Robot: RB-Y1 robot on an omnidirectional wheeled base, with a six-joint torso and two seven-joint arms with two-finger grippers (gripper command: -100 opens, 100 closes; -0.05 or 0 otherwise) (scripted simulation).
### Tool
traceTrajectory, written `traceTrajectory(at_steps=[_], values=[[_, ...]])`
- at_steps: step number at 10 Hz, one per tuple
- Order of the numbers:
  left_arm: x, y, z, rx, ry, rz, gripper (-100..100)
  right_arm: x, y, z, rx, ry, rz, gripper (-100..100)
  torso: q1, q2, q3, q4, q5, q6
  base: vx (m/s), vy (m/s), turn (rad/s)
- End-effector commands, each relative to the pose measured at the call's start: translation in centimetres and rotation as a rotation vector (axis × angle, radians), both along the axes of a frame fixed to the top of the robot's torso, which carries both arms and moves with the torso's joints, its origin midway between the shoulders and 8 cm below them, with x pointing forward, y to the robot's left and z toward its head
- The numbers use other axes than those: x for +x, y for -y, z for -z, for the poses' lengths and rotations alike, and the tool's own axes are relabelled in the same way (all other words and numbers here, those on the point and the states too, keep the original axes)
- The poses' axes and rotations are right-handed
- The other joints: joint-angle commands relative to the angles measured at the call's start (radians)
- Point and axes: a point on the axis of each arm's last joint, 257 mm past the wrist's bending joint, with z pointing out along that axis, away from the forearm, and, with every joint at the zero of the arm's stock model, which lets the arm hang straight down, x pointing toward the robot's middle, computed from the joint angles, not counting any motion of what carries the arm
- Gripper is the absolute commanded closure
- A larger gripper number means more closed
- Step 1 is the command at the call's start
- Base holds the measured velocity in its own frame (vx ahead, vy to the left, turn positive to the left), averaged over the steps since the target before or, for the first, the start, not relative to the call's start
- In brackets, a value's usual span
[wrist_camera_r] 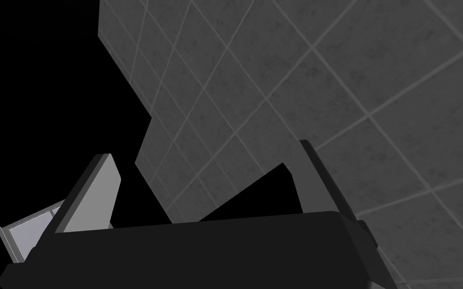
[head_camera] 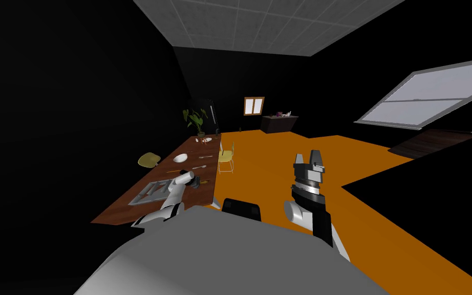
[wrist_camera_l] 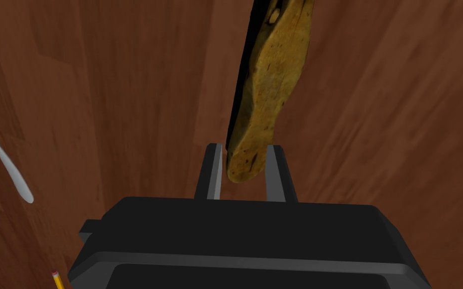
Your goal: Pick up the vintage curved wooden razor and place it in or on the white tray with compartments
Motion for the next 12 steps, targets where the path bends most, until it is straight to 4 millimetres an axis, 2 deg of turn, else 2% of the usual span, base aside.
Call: traceTrajectory(at_steps=[1, 2, 3, 5, 6, 7, 8, 12], values=[[0.0, 0.0, 0.0, 0.0, 0.0, 0.0, 100, 0.0, 0.0, 0.0, 0.0, 0.0, 0.0, 0, 0.0, 0.0, 0.0, 0.0, 0.0, 0.0, 0.0, 0.0, 0.0], [0.0, 0.0, 0.0, 0.0, 0.0, 0.0, 0, 0.0, 0.0, 0.0, 0.0, 0.0, 0.0, 0, 0.0, 0.0, 0.0, 0.0, 0.0, 0.0, 0.0, 0.0, 0.0], [0.0, -0.7, -1.0, 0.0, 0.001, -0.001, 100, 0.0, 0.0, 0.0, 0.0, 0.0, 0.0, 0, 0.0, 0.0, 0.0, 0.0, 0.0, 0.0, -0.01, -0.032, -0.002], [0.0, -1.3, -1.9, 0.001, 0.0, -0.001, 100, 0.0, 0.0, 0.0, 0.0, 0.0, 0.0, 0, -0.003, 0.001, 0.001, 0.0, -0.001, 0.0, -0.016, -0.05, 0.004], [-0.1, -1.1, -1.6, 0.002, 0.002, -0.001, 100, 0.0, 0.0, 0.0, 0.0, 0.0, 0.0, 0, -0.004, 0.001, 0.001, 0.0, -0.001, 0.0, -0.007, -0.02, 0.004], [-0.1, -1.1, -1.6, 0.001, 0.0, -0.001, 0, 0.0, 0.0, 0.0, 0.0, 0.0, 0.0, 0, -0.002, 0.001, 0.001, 0.0, 0.0, 0.0, 0.0, 0.0, 0.0], [0.7, -2.7, -3.2, 0.028, 0.004, 0.011, 100, 0.0, 0.0, 0.0, 0.0, 0.0, 0.0, 0, -0.001, 0.0, 0.0, 0.0, 0.0, 0.0, -0.071, -0.018, -0.13], [2.2, -6.6, -7.2, 0.088, 0.001, 0.038, 100, 0.0, 0.0, 0.0, 0.0, 0.0, 0.0, 0, -0.002, 0.015, 0.009, 0.004, -0.002, -0.001, -0.19, -0.021, -0.137]])
